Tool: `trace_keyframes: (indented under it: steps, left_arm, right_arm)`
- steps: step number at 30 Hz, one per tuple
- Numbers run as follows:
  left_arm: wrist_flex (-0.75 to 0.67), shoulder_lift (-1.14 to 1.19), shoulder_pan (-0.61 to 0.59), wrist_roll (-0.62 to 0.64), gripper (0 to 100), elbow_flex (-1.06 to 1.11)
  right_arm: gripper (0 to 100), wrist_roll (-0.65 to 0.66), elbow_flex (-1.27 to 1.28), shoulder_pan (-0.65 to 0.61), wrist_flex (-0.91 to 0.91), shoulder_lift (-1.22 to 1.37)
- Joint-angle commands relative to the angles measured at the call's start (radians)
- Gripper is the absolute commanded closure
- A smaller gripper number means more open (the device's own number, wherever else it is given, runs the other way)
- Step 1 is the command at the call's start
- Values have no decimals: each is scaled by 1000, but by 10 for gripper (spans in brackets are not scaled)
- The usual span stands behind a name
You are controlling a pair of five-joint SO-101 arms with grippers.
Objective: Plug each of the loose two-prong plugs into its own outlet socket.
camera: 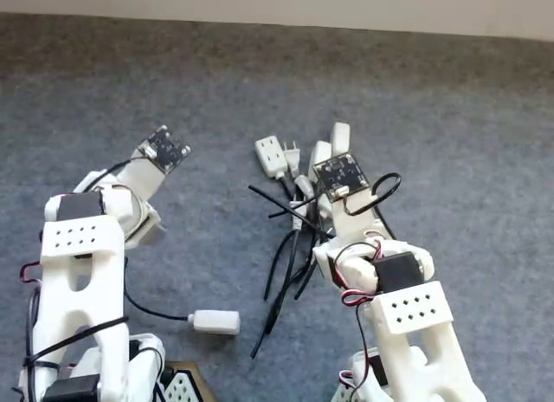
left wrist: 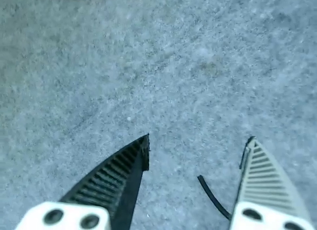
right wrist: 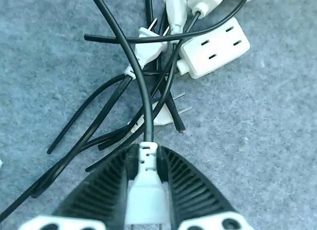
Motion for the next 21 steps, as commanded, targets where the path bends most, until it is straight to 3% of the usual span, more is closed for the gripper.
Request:
trace_keyframes:
  steps: [1,4,9,16,21]
  left_arm:
    - [213,-12,70,-20,695,-59]
    - [535,-50,200,-173,695,-58]
    - [690,-275,308,-419,695,28]
    - [503,-467,460,-381,695,387]
    - [381,-467,561,-276,695,479]
  right_arm:
    - [992,12,-2,-10,7,-24]
    - [992,12,-2,-10,2,-24]
    - [992,12,-2,-7,4,-24]
    - [992,12,-2,-7,8,-24]
    - [992,12,-2,-7,8,-24]
